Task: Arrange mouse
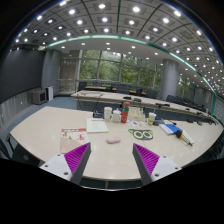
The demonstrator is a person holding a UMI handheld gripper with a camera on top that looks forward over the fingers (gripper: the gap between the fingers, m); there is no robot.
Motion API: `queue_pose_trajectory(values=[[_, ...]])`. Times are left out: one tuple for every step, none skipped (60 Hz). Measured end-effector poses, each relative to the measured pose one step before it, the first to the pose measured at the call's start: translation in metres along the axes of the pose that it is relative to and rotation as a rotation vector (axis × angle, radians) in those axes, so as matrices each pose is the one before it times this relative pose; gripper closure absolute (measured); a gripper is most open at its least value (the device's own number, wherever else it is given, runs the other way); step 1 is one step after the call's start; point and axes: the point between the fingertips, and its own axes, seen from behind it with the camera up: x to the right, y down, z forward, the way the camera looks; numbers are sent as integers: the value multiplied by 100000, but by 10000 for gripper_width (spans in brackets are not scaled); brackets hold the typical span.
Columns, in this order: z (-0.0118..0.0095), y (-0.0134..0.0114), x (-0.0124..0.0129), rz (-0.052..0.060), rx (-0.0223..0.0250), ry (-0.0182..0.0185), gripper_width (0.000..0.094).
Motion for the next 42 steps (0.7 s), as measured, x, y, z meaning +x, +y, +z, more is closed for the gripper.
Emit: queue_pose_trajectory(values=[[394,257,-104,209,-91,295,85],[418,303,-110,156,-94,269,83],[367,328,-102,115,-182,176,85],[-489,-70,220,18,-577,-78,85],[-60,157,53,-150,-692,-125,85],[887,891,-392,-220,-236,93,86],[362,469,-104,-185,-506,-23,86],[378,440,-88,-157,-523,8,86],[419,501,-140,-34,-602,-41,86],[-42,139,134,98,-994,-232,85],[470,553,-128,73,-884,-197,85],[502,584,110,42,-989,-443,86],[490,543,-199,82,-986,-399,86],[622,696,-448,86,-799,-310,87],[555,492,-227,194,-781,-463,85],[480,318,116,188,-886,-581,87],[723,618,-371,65,-607,-262,86],[535,318,129,94,-924,-567,86],[671,433,-105,71,-802,-406,85],[686,392,-98,81,-767,-439,83],[609,368,-115,38,-621,-565,84],[778,253,-63,26,-472,-594,85],[854,318,-188,-27,-364,-470,84],[784,186,-55,-34,-460,-610,83],[845,172,-59,-30,-517,-649,83],[905,128,-64,-22,-514,-675,84],[943,117,-35,82,-569,-610,84],[868,69,92,203,-661,-679,84],[944,94,12,288,-711,-487,84],[857,36,35,272,-727,-276,84],[1098,94,22,288,-570,-211,84],[918,-32,102,313,-637,-241,85],[957,-38,159,359,-635,-154,83],[942,-84,204,437,-593,-25,84],[942,-118,219,569,-509,52,84],[813,-189,270,568,-601,-116,85],[958,-113,185,573,-639,-167,84],[881,-161,246,562,-914,-184,85],[939,97,-24,545,-741,48,83],[838,-86,210,529,-797,-81,83],[855,-133,152,502,-629,-202,85],[790,-182,128,517,-500,-271,85]])
